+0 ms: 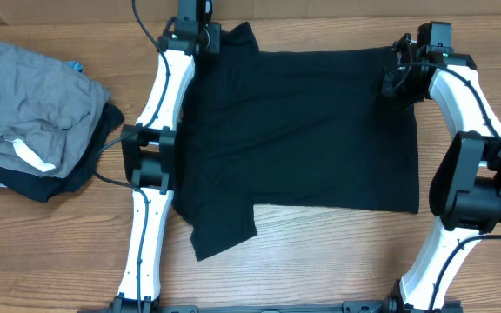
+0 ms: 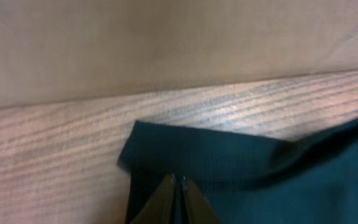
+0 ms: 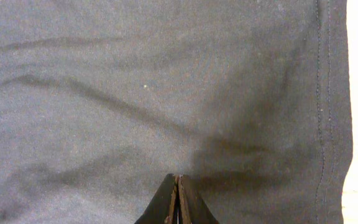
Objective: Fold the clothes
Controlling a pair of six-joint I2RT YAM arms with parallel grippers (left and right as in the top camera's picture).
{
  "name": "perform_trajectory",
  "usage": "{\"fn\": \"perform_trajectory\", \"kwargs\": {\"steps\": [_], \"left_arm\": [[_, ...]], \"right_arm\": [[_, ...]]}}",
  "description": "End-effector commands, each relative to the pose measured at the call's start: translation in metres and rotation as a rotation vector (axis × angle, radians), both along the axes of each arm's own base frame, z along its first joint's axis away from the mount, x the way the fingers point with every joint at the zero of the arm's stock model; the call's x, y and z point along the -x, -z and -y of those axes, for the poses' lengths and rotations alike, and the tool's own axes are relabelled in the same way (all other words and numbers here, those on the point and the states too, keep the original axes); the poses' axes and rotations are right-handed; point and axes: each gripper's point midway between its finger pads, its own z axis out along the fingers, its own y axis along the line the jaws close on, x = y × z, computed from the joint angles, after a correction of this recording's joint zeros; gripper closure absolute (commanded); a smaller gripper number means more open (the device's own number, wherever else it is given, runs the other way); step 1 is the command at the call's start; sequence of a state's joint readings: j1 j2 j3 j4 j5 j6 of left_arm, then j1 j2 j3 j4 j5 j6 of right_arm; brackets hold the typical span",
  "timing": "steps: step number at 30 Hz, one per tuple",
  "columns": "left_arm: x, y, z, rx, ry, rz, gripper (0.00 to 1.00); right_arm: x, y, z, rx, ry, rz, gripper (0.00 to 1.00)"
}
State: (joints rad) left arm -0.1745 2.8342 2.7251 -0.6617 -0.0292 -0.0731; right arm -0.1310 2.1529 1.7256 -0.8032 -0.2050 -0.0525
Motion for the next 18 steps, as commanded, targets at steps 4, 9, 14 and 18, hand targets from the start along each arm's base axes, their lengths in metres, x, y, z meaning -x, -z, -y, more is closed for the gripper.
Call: {"fn": "perform_trajectory", "kwargs": {"steps": [4, 9, 14, 18], "left_arm": [[0.028, -0.06, 0.019, 0.103, 0.003, -0.057, 0.95], [0.023, -0.029, 0.022, 0.133, -0.012, -0.08, 0.95], [0.018, 0.001, 0.029, 0.152, -0.015, -0.083, 0.95], [0.022, 0.014, 0.032, 0.154, -0.01, -0.105, 0.96]], "right_arm": [[0.0, 0.005, -0.001, -0.001, -0.001, -0.007, 0.96], [0.001, 0.006, -0.001, -0.001, -0.001, -0.012, 0.96], [0.001, 0.006, -0.001, -0.001, -0.001, -0.011, 0.96], [0.001, 0.006, -0.001, 0.0, -0.001, -0.008, 0.96]]}}
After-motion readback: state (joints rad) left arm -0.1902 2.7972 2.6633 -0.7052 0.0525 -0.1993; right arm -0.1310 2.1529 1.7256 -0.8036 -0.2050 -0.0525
